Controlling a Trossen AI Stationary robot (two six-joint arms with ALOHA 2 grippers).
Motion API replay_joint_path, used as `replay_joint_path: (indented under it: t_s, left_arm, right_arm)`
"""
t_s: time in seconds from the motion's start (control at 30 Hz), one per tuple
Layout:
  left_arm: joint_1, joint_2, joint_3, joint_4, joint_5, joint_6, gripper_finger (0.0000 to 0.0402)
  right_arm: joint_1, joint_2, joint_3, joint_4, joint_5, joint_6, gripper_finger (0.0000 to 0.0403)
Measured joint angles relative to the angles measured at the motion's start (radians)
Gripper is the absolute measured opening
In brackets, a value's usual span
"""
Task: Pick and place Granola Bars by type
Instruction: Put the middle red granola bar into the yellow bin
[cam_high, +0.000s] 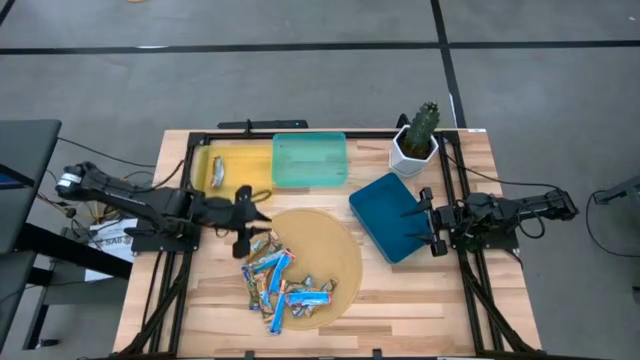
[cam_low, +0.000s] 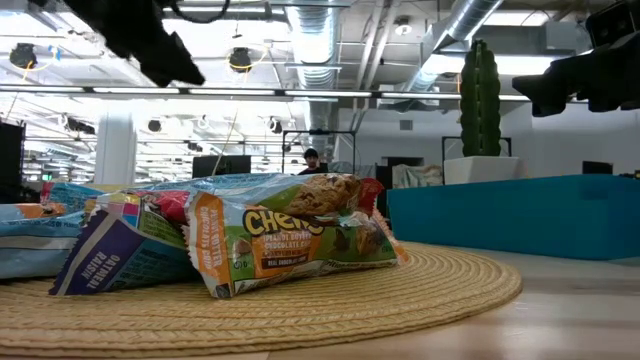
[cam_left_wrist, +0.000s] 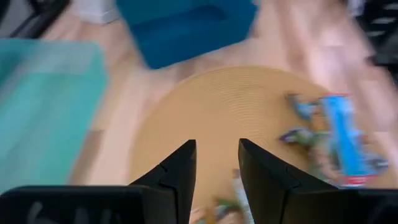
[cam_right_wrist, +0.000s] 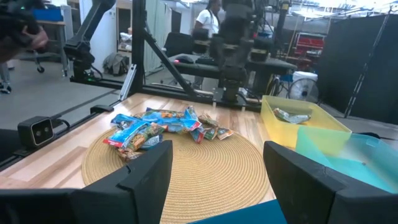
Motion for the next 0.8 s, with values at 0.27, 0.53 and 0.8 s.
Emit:
replay_joint_path:
  t_s: [0.27,0.53,0.8]
  left_arm:
    - [-0.151,0.070,-0.001,0.082,0.001,-0.084,0.0114]
    - [-0.155,0.164,-0.001,0.147,-0.028,-0.228,0.0114]
    - [-0.156,0.305,0.054,0.169,-0.017,-0.353,0.0114]
  right_arm:
    - [0.000,0.000,0.000,0.004,0.000,0.000,0.0244]
    - [0.000,0.000,-0.001,0.005,0.000,0.000,0.0244]
    - [0.000,0.000,-0.001,0.005,0.000,0.000,0.0244]
